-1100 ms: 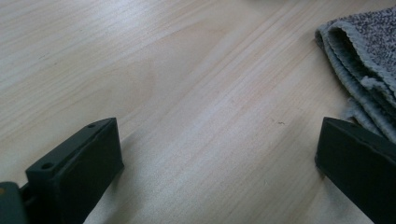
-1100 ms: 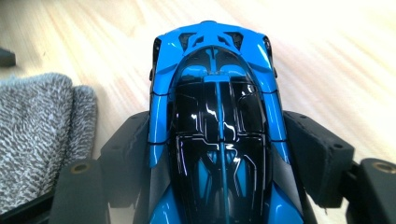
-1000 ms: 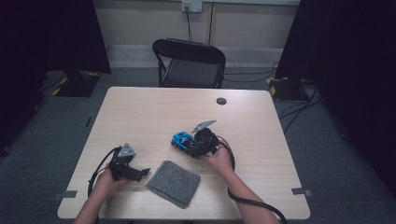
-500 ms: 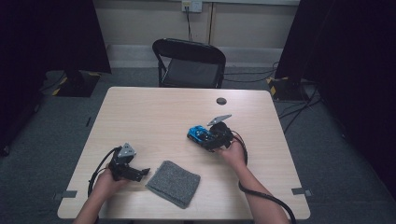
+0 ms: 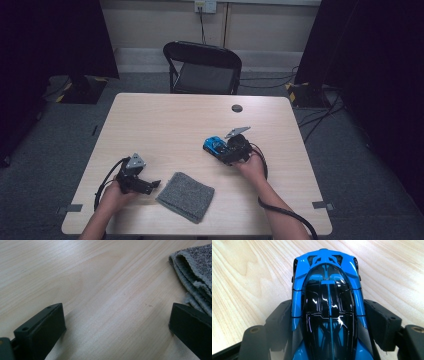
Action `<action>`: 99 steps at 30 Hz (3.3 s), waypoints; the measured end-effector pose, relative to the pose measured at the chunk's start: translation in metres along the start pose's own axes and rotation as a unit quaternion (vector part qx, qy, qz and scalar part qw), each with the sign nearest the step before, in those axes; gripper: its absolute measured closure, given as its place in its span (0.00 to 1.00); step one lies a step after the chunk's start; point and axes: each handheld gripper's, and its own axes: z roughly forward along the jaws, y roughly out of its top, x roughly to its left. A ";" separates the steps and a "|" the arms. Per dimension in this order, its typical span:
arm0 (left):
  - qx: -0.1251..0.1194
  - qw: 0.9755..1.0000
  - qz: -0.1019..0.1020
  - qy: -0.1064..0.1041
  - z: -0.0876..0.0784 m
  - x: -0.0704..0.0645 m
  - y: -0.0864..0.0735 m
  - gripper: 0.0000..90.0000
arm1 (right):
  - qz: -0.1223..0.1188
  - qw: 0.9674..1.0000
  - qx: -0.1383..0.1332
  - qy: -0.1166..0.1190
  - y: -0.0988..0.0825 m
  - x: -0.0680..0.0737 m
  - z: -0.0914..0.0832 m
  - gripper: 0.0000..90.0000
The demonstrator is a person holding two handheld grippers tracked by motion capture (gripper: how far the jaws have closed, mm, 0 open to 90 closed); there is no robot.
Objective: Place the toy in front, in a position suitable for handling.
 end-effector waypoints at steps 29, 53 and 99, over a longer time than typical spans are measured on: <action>0.000 1.000 -0.002 0.001 0.000 0.000 0.000 0.00 | 0.003 0.999 -0.024 -0.025 -0.044 0.004 -0.026 0.17; -0.035 0.993 0.092 -0.069 -0.020 -0.036 0.027 0.31 | 0.007 0.999 -0.050 -0.021 -0.050 0.003 -0.027 0.26; 0.023 0.995 0.026 -0.090 -0.011 -0.076 0.050 0.86 | 0.004 0.999 -0.050 -0.018 -0.052 0.002 -0.029 0.26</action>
